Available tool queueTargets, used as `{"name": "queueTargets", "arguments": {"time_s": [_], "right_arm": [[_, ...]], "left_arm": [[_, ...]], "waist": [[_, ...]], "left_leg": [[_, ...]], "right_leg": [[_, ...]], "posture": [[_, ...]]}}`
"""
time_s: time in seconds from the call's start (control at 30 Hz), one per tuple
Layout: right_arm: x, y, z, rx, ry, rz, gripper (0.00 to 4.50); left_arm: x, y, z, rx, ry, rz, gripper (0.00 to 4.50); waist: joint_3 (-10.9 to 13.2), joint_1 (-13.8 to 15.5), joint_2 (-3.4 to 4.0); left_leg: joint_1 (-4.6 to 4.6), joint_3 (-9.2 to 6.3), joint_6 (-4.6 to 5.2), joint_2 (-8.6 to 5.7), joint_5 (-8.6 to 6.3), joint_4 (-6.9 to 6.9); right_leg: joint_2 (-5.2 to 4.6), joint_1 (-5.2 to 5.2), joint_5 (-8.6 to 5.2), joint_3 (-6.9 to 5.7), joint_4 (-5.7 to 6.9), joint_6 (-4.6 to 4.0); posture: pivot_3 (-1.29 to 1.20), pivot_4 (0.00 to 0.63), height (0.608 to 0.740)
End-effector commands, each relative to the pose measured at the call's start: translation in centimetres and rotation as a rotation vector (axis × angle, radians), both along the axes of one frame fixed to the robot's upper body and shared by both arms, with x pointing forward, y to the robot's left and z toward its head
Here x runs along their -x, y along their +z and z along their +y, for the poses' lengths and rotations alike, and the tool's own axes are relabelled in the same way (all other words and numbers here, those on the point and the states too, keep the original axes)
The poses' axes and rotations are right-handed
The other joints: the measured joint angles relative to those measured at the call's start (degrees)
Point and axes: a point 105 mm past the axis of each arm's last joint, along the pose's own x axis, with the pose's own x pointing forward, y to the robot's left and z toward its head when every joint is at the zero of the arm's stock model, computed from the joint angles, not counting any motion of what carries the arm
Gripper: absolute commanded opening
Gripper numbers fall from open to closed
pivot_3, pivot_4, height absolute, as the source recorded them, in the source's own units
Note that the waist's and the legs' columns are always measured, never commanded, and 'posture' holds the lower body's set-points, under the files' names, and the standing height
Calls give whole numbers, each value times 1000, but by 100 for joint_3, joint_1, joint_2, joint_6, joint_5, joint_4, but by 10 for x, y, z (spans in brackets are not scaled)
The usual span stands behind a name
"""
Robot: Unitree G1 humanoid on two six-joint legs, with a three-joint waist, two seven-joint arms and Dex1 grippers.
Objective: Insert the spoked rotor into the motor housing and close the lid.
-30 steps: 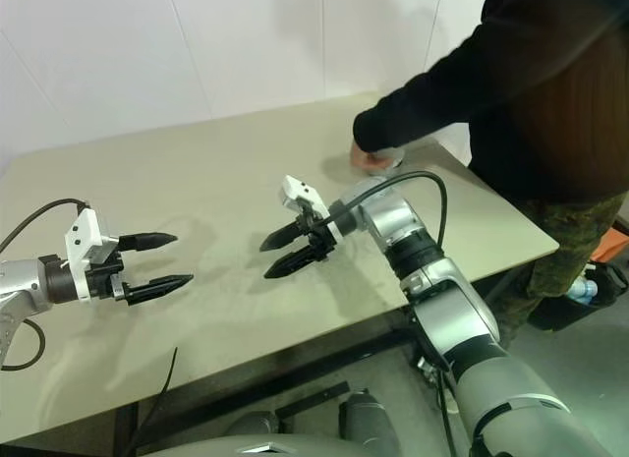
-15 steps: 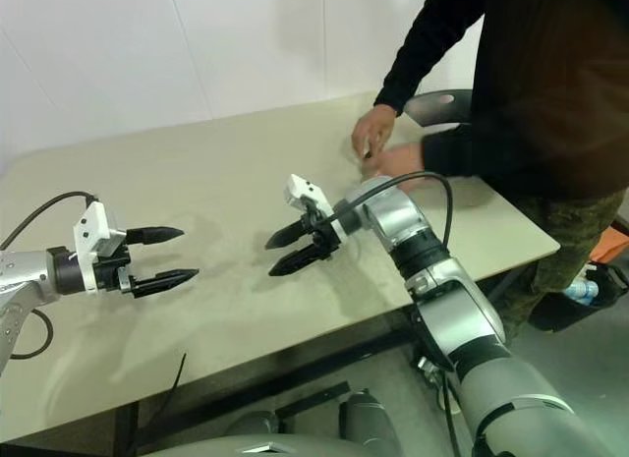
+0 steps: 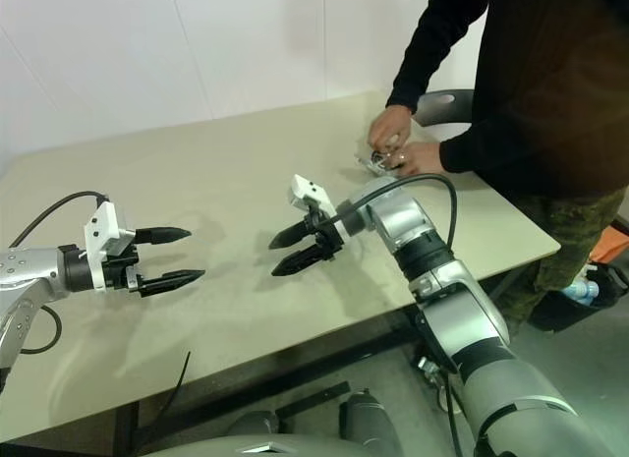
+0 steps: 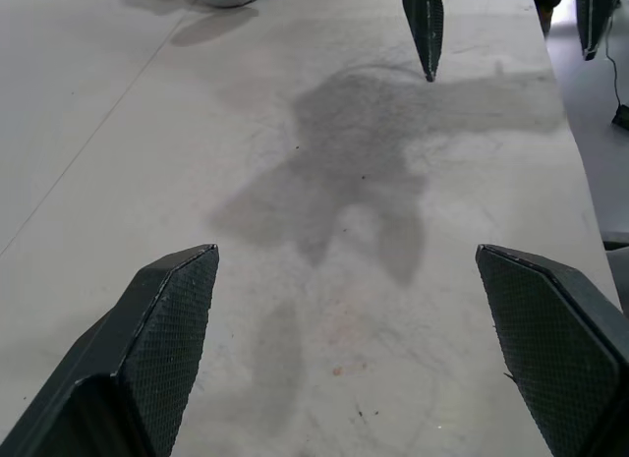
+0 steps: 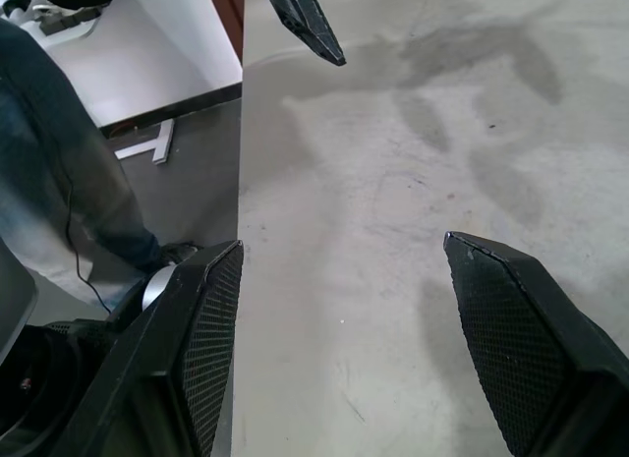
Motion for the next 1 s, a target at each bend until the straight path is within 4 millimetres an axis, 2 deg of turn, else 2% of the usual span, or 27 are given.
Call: {"name": "queueTargets", "arguments": {"time_s": [0.03,0.33,0.57,0.73,1.0], "right_arm": [[-3,14,0,-32,1,-50,3436],[7,13,6,-44,35,-23,3436],[5,16,8,-57,27,-20,3436],[12,33,16,-115,60,4,3436],[10,35,15,-109,53,4,3436]], "left_arm": [[-3,9,-3,2,-14,-48,4457],[0,8,-2,8,-13,-43,4457],[2,8,-2,7,-15,-35,4457],[2,7,-1,5,-9,-42,4457],[2,4,-5,18,-6,-44,4457]], "waist": [[0,0,0],[0,1,0],[0,1,-1],[0,0,0],[0,3,-1]], "left_leg": [[0,0,0,0,0,0],[0,0,0,0,0,0],[0,0,0,0,0,0],[0,0,0,0,0,0],[0,-1,0,0,0,0]], "right_leg": [[0,0,0,0,0,0],[0,0,0,0,0,0],[0,0,0,0,0,0],[0,0,0,0,0,0],[-1,0,0,0,0,0]], "posture": [[0,0,740],[0,0,740],[0,0,740],[0,0,740],[0,0,740]]}}
